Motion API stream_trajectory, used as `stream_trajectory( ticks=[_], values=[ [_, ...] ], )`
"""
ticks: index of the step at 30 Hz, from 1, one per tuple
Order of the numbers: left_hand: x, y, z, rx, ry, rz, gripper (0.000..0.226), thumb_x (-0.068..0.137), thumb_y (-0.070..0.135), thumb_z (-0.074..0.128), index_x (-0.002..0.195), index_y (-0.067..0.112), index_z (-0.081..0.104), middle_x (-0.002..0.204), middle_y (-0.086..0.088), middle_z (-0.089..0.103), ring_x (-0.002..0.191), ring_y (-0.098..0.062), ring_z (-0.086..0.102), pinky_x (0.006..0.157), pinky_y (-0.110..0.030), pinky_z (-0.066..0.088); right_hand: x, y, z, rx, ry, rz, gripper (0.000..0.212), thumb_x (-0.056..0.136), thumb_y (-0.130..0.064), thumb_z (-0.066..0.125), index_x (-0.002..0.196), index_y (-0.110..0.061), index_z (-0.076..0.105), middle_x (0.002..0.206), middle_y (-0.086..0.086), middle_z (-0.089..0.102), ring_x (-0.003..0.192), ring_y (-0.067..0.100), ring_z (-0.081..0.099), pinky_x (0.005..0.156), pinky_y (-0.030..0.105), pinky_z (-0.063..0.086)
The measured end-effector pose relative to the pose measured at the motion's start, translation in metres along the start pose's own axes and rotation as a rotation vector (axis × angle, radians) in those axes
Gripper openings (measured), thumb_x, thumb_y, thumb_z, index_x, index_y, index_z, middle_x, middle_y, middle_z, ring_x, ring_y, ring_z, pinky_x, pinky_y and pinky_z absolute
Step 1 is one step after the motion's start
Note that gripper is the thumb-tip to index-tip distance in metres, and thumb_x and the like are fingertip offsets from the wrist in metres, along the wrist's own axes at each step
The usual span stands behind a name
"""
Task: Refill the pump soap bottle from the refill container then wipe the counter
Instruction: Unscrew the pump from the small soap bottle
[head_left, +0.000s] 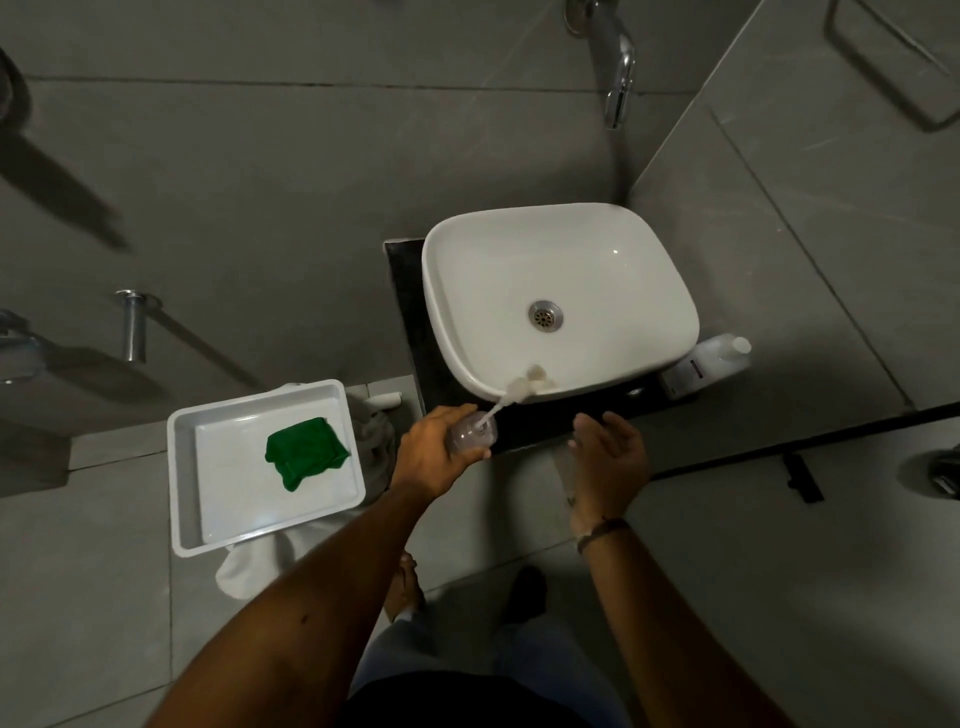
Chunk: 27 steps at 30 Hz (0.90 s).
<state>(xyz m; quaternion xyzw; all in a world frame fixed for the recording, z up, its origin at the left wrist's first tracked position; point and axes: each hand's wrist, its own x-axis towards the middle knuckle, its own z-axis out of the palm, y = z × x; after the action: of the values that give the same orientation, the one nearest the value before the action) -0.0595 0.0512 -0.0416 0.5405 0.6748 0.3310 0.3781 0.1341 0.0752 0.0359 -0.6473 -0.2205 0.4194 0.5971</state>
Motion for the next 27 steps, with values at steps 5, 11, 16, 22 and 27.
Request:
stream_trajectory(
  ticks=[5, 11, 16, 22, 27],
  values=[
    [0.001, -0.001, 0.003, 0.026, 0.031, -0.013, 0.066, 0.073, 0.039, 0.097, 0.13, 0.017, 0.073, 0.122, -0.001, 0.076, 0.107, -0.021, 0.073, 0.095, -0.041, 0.062, 0.004, 0.009, -0.001, -0.182, -0.188, 0.125, 0.029, 0.084, -0.008, 0.081, 0.107, -0.022, 0.068, 0.096, 0.0, 0.074, 0.078, 0.007, 0.072, 0.066, 0.029, 0.059],
    [0.0, 0.001, 0.001, -0.01, 0.016, 0.035, 0.062, 0.078, 0.044, 0.092, 0.133, 0.021, 0.073, 0.128, 0.001, 0.075, 0.113, -0.019, 0.072, 0.097, -0.038, 0.06, -0.024, 0.019, 0.044, -0.563, -0.513, -0.115, 0.038, 0.081, -0.011, 0.083, 0.118, -0.013, 0.074, 0.112, -0.004, 0.074, 0.087, 0.002, 0.073, 0.074, 0.024, 0.064],
    [-0.001, 0.002, 0.0, 0.011, 0.01, 0.054, 0.038, 0.083, 0.036, 0.089, 0.113, 0.017, 0.075, 0.117, -0.002, 0.077, 0.104, -0.022, 0.073, 0.088, -0.042, 0.062, -0.022, 0.01, 0.061, -0.715, -0.781, -0.292, 0.043, 0.089, 0.007, 0.063, 0.12, -0.02, 0.075, 0.119, -0.006, 0.072, 0.096, 0.001, 0.069, 0.085, 0.023, 0.062],
    [0.001, 0.002, -0.004, 0.015, 0.011, 0.062, 0.038, 0.082, 0.027, 0.089, 0.115, 0.014, 0.076, 0.113, -0.009, 0.077, 0.097, -0.025, 0.074, 0.079, -0.032, 0.053, -0.018, 0.01, 0.053, -0.845, -0.923, -0.35, 0.05, 0.078, 0.012, 0.066, 0.116, -0.019, 0.076, 0.117, -0.003, 0.073, 0.11, 0.01, 0.068, 0.098, 0.032, 0.059],
    [0.001, 0.0, -0.005, -0.008, -0.001, 0.082, 0.041, 0.083, 0.026, 0.088, 0.121, 0.017, 0.077, 0.119, -0.008, 0.078, 0.103, -0.028, 0.076, 0.086, -0.031, 0.054, -0.016, 0.008, 0.047, -0.856, -0.979, -0.474, 0.04, 0.077, -0.007, 0.084, 0.116, -0.017, 0.078, 0.116, 0.0, 0.074, 0.109, 0.01, 0.069, 0.096, 0.027, 0.058]
  ],
)
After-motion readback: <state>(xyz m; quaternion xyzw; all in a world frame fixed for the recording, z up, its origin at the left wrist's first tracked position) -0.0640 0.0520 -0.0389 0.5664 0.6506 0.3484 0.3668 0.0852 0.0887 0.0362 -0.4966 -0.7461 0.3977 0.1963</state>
